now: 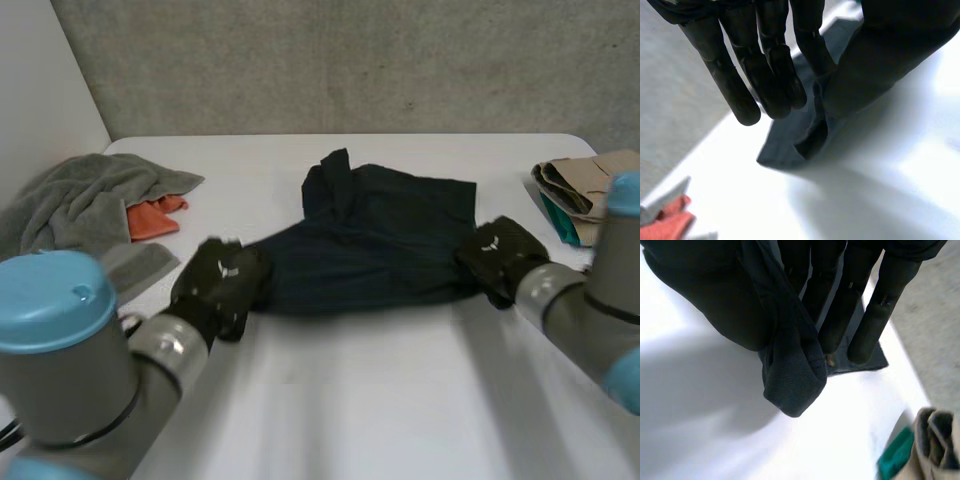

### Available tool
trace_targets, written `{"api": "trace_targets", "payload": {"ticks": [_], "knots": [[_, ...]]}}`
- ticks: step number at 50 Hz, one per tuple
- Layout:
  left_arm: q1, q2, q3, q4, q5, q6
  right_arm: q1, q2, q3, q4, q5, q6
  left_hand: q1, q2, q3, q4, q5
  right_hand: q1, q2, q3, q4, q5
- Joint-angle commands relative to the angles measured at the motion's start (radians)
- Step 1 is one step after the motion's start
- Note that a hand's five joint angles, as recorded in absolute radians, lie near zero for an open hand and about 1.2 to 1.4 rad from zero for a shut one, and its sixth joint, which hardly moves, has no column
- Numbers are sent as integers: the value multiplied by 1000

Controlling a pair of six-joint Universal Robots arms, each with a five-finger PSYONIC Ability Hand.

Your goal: Fold the laundry.

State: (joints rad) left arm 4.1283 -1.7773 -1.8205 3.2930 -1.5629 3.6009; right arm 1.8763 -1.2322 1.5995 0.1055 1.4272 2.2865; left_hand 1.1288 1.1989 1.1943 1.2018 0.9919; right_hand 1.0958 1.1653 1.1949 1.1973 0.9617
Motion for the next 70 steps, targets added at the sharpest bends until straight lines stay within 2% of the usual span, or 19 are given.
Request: {"api": "trace_targets", "payload": {"ticks": [1,4,7,14,15,16,17,18,24,29,40,48,54,58,59,61,66,67,70], "knots": [[-106,183,-11,-514,13,38,-19,-288,114,426,-7,-116,267,197,202,194,230,300,231,201,199,260],[-205,203,-3,-701,59,38,-52,-351,184,464,-5,-206,267,197,202,194,230,300,231,201,199,260],[-259,200,10,-701,76,38,-65,-349,233,450,-5,-240,267,197,202,194,230,300,231,201,199,260],[-255,106,72,-375,8,39,-59,-232,300,275,-2,-204,267,197,202,194,230,300,231,201,199,260],[-253,93,79,-347,-3,41,-55,-216,301,255,-1,-193,163,93,98,90,126,300,231,201,199,260],[-250,79,92,-320,-14,41,-55,-204,301,237,1,-179,-111,-181,-177,-184,-149,300,231,201,199,260],[-237,55,121,-264,-35,42,-58,-191,301,205,4,-151,-771,-841,-836,-844,-808,300,231,201,199,260],[-232,47,131,-242,-42,42,-59,-190,304,192,4,-138,-888,-958,-953,-961,-925,300,231,201,199,260],[-203,-52,251,-78,-10,41,-51,-190,327,129,-4,-71,-866,-936,-931,-939,-903,300,231,201,199,260],[-159,-232,450,26,143,41,-13,-185,339,74,-1,-59,-769,-839,-834,-842,-806,300,231,201,199,260],[-42,-677,947,-38,483,90,14,-173,355,16,1,-24,-680,-751,-746,-753,-718,300,231,201,199,260],[1,-876,1115,-38,580,271,14,-173,356,0,2,-22,-651,-721,-717,-724,-689,300,231,201,199,260],[0,-973,1218,-64,580,295,11,-171,361,-9,4,-22,-472,-542,-538,-545,-510,300,231,201,199,260],[1,-1007,1262,-98,577,302,6,-171,359,-10,4,-22,-89,-159,-154,-162,-126,300,231,201,199,260],[0,-1007,1262,-99,564,302,3,-171,359,-12,4,-22,203,133,138,130,166,300,231,201,199,260],[0,-1001,1259,-98,538,300,1,-171,358,-17,4,-22,267,197,202,194,230,300,231,201,199,260],[-7,-955,1228,-95,305,305,1,-173,356,-26,4,-22,267,197,202,194,230,300,231,201,199,260],[-7,-921,1203,-101,217,312,3,-173,355,-29,4,-19,267,197,202,194,230,300,231,201,199,260],[-7,-863,1135,-107,103,332,9,-173,350,-41,4,-6,267,197,202,194,230,300,231,201,199,260]]}}
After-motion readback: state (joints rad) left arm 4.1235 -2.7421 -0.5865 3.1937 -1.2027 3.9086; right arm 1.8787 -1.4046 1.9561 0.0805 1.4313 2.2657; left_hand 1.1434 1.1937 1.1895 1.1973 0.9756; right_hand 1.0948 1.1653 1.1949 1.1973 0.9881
